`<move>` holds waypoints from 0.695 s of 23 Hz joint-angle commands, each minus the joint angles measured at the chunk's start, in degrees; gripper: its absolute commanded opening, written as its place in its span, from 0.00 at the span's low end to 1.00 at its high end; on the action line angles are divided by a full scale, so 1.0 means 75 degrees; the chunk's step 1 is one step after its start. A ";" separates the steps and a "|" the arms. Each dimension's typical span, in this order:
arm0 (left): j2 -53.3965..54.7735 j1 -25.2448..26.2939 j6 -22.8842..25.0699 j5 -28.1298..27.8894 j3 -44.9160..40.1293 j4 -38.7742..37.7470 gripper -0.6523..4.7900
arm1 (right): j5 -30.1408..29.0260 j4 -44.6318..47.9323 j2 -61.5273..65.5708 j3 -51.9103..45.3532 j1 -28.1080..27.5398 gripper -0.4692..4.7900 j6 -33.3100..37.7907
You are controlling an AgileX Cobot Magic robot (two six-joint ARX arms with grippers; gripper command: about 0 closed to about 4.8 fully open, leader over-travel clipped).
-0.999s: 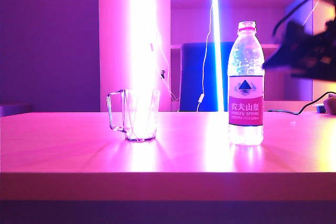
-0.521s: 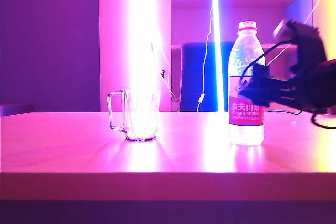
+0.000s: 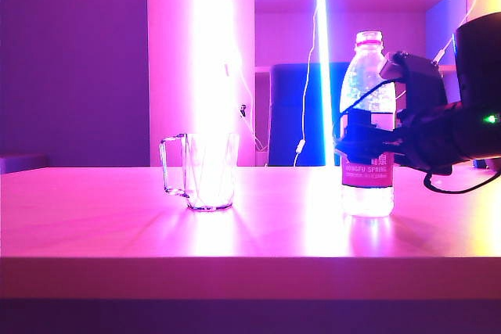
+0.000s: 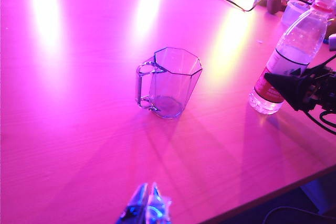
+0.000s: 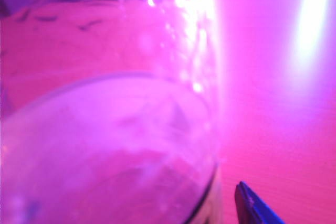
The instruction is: Pick up the mineral water bottle on the table and pour water into the mug until it's half full.
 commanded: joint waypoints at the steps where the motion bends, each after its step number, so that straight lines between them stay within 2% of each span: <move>1: -0.0003 0.0000 0.0003 -0.0020 0.0041 0.0090 0.11 | -0.0003 0.0122 -0.0032 0.0102 0.0012 0.78 0.0017; 3: -0.0003 -0.0003 0.0003 -0.0020 0.0041 0.0087 0.11 | -0.0003 0.0041 -0.0032 0.0210 0.0012 0.78 0.0020; 6: -0.0003 -0.0006 0.0000 -0.0020 0.0041 0.0085 0.11 | -0.0032 -0.0125 -0.0035 0.0408 0.0012 0.70 -0.0026; 11: -0.0003 -0.0006 -0.0003 -0.0017 0.0041 -0.0003 0.11 | -0.0061 -0.0143 -0.0093 0.0600 0.0015 0.70 -0.0554; 13: -0.0003 -0.0006 -0.0003 -0.0020 0.0041 -0.0079 0.11 | -0.0090 -0.0708 -0.0309 0.0729 0.0026 0.65 -0.0842; 16: -0.0003 -0.0006 0.0000 -0.0020 0.0041 -0.0128 0.11 | 0.0009 -0.2556 -0.0775 0.1309 0.0242 0.62 -0.1988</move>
